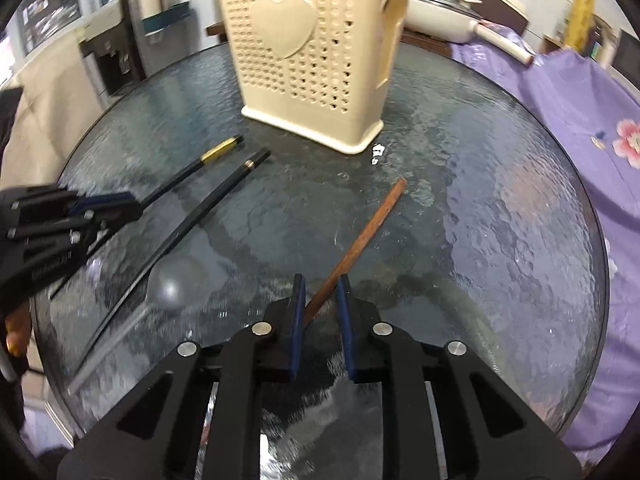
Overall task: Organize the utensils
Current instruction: 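Grasp a gold-tipped black chopstick with the left tool while the right grasps the wooden chopstick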
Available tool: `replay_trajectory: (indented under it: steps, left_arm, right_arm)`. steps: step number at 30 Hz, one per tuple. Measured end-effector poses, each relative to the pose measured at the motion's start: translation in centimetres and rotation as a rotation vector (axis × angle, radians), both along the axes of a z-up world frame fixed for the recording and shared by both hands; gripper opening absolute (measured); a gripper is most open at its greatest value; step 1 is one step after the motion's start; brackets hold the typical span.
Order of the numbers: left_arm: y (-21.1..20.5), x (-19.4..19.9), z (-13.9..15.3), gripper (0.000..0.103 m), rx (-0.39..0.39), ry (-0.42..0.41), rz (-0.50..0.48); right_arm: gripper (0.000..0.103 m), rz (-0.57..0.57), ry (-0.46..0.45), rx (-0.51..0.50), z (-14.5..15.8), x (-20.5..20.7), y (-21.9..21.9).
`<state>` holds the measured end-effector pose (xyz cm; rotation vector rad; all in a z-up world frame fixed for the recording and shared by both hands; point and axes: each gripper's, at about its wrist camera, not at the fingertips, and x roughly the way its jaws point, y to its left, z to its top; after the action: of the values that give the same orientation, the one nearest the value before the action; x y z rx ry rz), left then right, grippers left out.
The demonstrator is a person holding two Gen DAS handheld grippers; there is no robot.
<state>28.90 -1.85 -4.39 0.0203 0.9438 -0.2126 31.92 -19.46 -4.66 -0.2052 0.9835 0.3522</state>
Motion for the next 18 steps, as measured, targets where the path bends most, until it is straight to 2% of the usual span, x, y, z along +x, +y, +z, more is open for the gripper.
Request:
replay_trajectory:
  steps: [3, 6, 10, 12, 13, 14, 15, 18]
  left_arm:
    - [0.1, -0.1, 0.0, 0.008, -0.015, 0.012, 0.016]
    - [0.5, -0.4, 0.0, 0.008, -0.064, 0.034, 0.028]
    - [0.9, -0.4, -0.1, 0.008, -0.096, 0.06, 0.031]
    - [0.7, -0.2, 0.0, 0.012, -0.073, 0.064, 0.022]
    - [0.5, -0.1, 0.1, 0.022, -0.053, 0.058, 0.017]
    - [0.1, 0.0, 0.1, 0.033, -0.026, 0.049, 0.009]
    - [-0.1, 0.3, 0.1, 0.035, -0.011, 0.047, 0.002]
    - [-1.0, 1.4, 0.0, 0.036, 0.053, 0.039, -0.008]
  right_arm:
    - [0.013, 0.054, -0.003, -0.032, 0.1, -0.6, 0.2]
    - [0.012, 0.088, 0.006, -0.044, 0.2, -0.9, 0.1]
    - [0.015, 0.08, 0.025, -0.011, 0.3, -0.8, -0.3]
    - [0.03, 0.042, 0.032, 0.004, 0.3, -0.6, -0.7]
    - [0.039, 0.03, 0.029, 0.013, 0.4, -0.4, -0.8]
    - [0.041, 0.017, 0.026, 0.022, 0.5, -0.2, -0.9]
    - [0.041, 0.0, 0.032, 0.02, 0.4, 0.0, -0.8]
    - [0.041, -0.036, 0.049, 0.011, 0.3, 0.8, -0.3]
